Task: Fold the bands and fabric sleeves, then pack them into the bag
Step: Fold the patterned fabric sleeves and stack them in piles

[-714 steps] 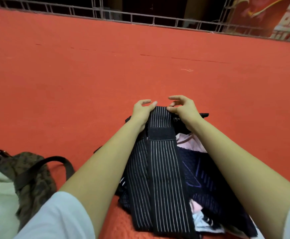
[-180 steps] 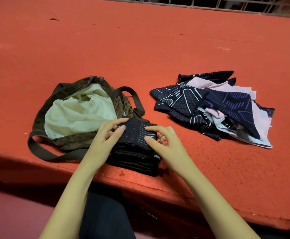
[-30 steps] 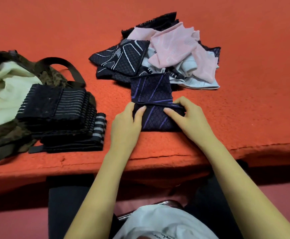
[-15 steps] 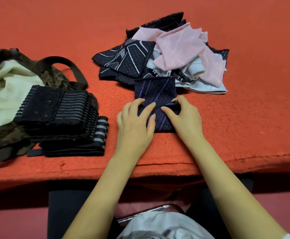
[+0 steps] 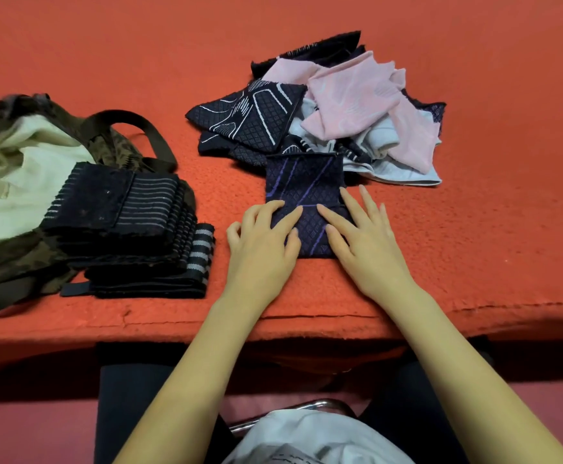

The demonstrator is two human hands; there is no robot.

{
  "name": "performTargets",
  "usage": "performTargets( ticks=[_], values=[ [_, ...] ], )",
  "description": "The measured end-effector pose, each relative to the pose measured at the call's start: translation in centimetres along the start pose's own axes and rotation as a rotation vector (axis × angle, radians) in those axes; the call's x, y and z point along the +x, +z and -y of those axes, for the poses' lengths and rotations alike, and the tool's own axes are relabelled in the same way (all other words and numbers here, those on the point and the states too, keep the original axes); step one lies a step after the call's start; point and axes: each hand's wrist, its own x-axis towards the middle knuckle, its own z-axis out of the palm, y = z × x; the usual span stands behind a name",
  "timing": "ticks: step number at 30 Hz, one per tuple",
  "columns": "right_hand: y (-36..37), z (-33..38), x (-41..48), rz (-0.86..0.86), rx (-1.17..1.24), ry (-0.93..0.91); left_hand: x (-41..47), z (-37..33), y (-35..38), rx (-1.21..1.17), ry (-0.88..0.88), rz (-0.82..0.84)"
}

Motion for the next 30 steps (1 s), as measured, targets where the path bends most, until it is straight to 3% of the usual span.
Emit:
performTargets(
  ticks=[5,18,23,27,30],
  values=[
    [0.1,0.1,0.1,-0.154,0.107,-0.111,-0.1,0.1,-0.3,-0.212,0.021,-0.09],
    [-0.4,-0.1,0.2,-0.026,0.445,-0.015,0.2,0.7,-1.8,-0.534,-0.046,0.053],
    [-1.2,0.2,-0.3,0.06,0.451,-0.05,-0.5,0.4,-1.4,-0.242,0.129,0.2],
    [-0.7,0.2,-0.5,0.046,0.375,-0.108,0.0,0.7,-1.4,-0.396,0.065,0.053],
    [-1.1,0.1,-0.4,-0.039,0.489,-0.038,-0.1,0.4,-1.9,-0.527,0.012,-0.045]
  ],
)
